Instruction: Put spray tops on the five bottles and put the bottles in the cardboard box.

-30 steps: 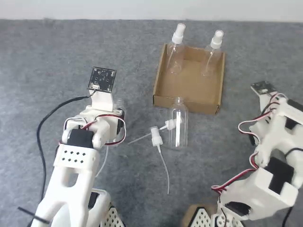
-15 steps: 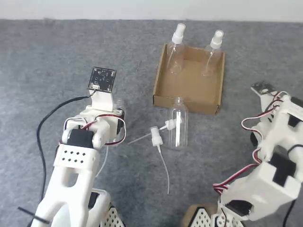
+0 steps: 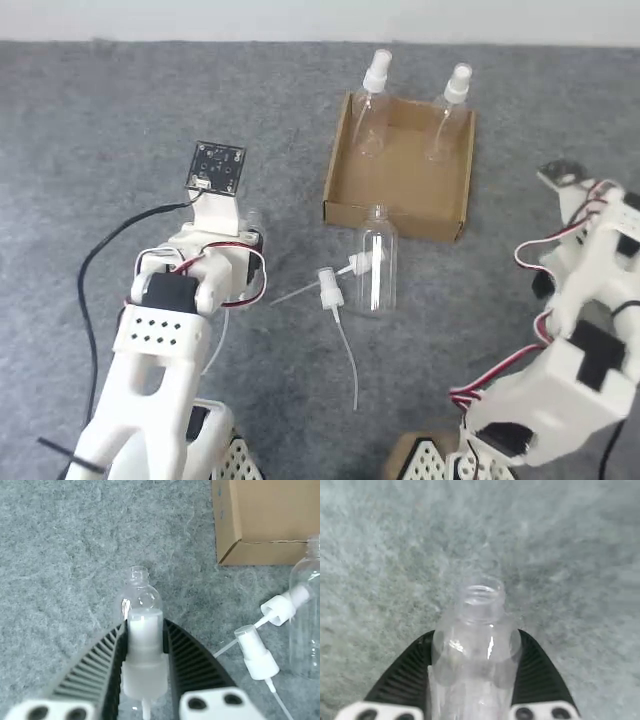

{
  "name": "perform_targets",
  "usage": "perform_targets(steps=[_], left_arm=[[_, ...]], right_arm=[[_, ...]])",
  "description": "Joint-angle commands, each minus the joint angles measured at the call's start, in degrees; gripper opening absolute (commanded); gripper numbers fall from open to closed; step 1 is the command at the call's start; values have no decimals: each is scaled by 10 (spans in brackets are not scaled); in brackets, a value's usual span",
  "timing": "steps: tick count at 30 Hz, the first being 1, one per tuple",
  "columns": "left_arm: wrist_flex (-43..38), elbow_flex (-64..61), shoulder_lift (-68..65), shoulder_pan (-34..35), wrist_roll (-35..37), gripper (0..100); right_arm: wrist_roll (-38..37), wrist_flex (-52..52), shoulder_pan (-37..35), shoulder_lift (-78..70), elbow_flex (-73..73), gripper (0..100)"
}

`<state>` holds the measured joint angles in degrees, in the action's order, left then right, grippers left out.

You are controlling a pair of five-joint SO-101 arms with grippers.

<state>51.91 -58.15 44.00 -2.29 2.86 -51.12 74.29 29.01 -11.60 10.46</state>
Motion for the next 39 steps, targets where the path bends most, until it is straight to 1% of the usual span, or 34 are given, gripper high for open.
perform_targets(steps=[1, 4, 7, 10, 13, 15, 19, 21, 24, 26, 30, 33, 35, 39], left_arm=[[-22, 20, 22, 1, 3, 12], [-20, 49, 22, 4, 2, 12], [-19, 73, 22, 5, 2, 12], [-18, 95, 23, 5, 4, 12], [-18, 118, 35, 5, 5, 12], [-18, 131, 70, 9, 6, 12], [-18, 152, 185, 47, 7, 11], [-18, 160, 238, 76, 12, 11], [-20, 169, 299, 111, 39, 11], [-19, 176, 324, 121, 47, 11], [-23, 193, 346, 120, 71, 11], [-24, 221, 345, 120, 109, 11], [-41, 233, 345, 119, 142, 11], [-90, 233, 345, 115, 201, 11]], right_arm=[[64, 43, -54, 120, -55, 6], [116, 44, -116, 198, -39, 6], [168, 38, -200, 278, -5, 6], [224, 3, -294, 352, 53, 6], [264, -39, -388, 411, 116, 6], [282, -67, -448, 443, 153, 6], [318, -136, -542, 477, 204, 6], [340, -172, -576, 480, 216, 6], [371, -231, -627, 479, 238, 6], [389, -266, -658, 479, 254, 6], [401, -302, -694, 480, 290, 9], [402, -325, -713, 486, 324, 9], [401, -335, -725, 487, 345, 7], [406, -426, -742, 487, 380, 7]])
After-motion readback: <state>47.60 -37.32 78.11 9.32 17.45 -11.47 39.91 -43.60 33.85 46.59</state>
